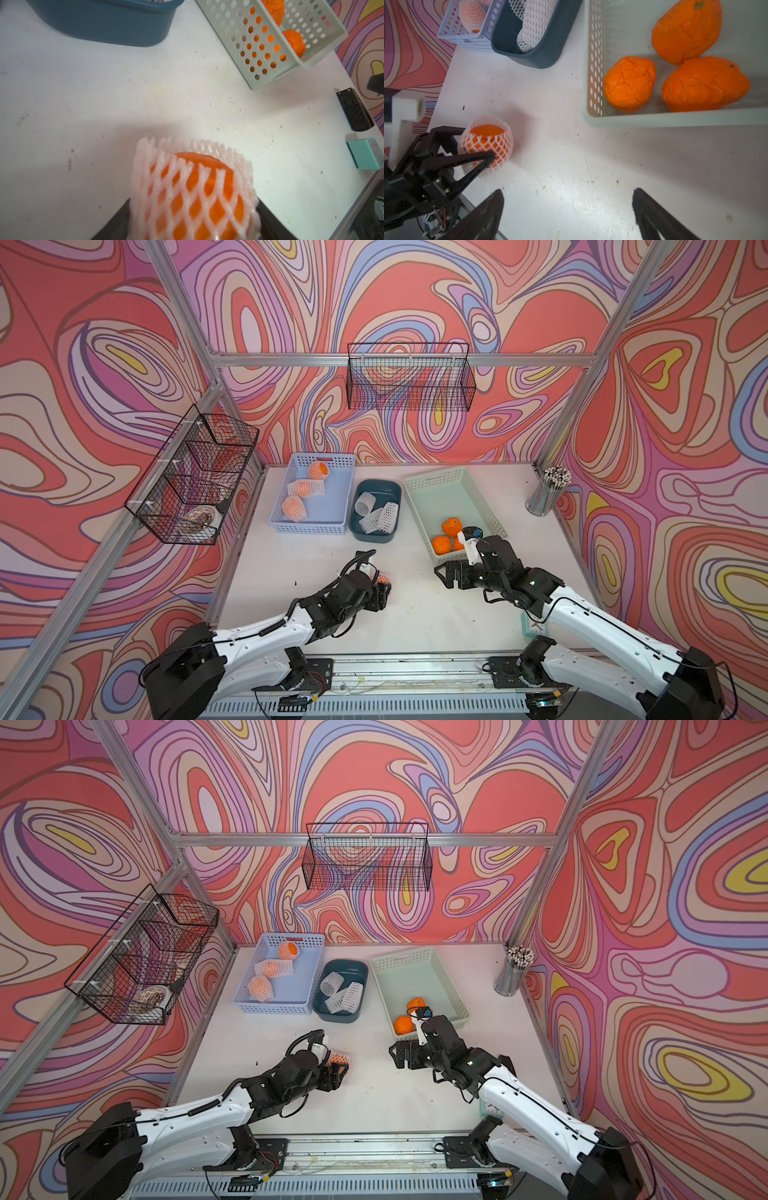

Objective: Remove foam nets from oranges
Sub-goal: Place the orange at the center of the board.

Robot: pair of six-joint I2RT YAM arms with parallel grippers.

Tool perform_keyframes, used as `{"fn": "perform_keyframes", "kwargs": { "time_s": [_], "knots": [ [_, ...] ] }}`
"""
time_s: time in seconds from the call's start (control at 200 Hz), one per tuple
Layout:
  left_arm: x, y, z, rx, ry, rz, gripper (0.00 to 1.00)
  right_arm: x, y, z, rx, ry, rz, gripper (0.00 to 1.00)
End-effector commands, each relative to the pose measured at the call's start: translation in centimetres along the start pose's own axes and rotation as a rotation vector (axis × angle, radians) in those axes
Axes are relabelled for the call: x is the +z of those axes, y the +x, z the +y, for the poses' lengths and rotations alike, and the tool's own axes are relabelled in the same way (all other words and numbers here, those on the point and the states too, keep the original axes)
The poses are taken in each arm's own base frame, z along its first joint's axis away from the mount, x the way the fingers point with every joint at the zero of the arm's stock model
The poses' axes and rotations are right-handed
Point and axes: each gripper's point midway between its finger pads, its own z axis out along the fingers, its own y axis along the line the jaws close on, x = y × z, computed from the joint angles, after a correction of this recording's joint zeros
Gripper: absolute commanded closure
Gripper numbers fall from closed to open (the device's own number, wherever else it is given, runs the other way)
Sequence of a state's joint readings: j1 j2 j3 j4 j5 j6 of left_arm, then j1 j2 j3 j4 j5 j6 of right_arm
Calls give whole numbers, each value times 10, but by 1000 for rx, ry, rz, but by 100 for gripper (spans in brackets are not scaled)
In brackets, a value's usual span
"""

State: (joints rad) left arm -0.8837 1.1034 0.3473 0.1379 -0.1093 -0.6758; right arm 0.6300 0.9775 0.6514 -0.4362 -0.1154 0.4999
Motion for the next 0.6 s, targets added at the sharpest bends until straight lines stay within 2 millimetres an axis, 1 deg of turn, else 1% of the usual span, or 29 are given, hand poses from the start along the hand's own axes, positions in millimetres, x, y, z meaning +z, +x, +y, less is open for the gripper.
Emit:
{"fn": "perform_keyframes", "kwargs": {
  "time_s": [0.0, 0.075, 0.11, 0.235, 0.3, 0.406, 0.596],
  "knots": [
    [9, 5, -4, -43, 25, 12, 31, 5, 4, 2, 11, -15, 5, 2],
    [13, 10, -3, -49, 17, 32, 30, 4, 5, 2, 10, -13, 7, 2],
    [14, 10, -2, -54, 12, 33, 28, 3, 4, 1, 8, -11, 5, 2],
    [12, 7, -2, -60, 7, 30, 13, 1, 4, 2, 6, -11, 4, 2],
    [8, 5, -2, -61, -4, 32, 7, 1, 5, 1, 6, -10, 6, 2],
    [-5, -3, 1, -66, -21, 16, 0, 3, 7, 2, 7, -18, 14, 2],
    [-36, -20, 11, -141, -10, -26, 0, 9, 12, 8, 24, -63, 29, 2]
  ]
}}
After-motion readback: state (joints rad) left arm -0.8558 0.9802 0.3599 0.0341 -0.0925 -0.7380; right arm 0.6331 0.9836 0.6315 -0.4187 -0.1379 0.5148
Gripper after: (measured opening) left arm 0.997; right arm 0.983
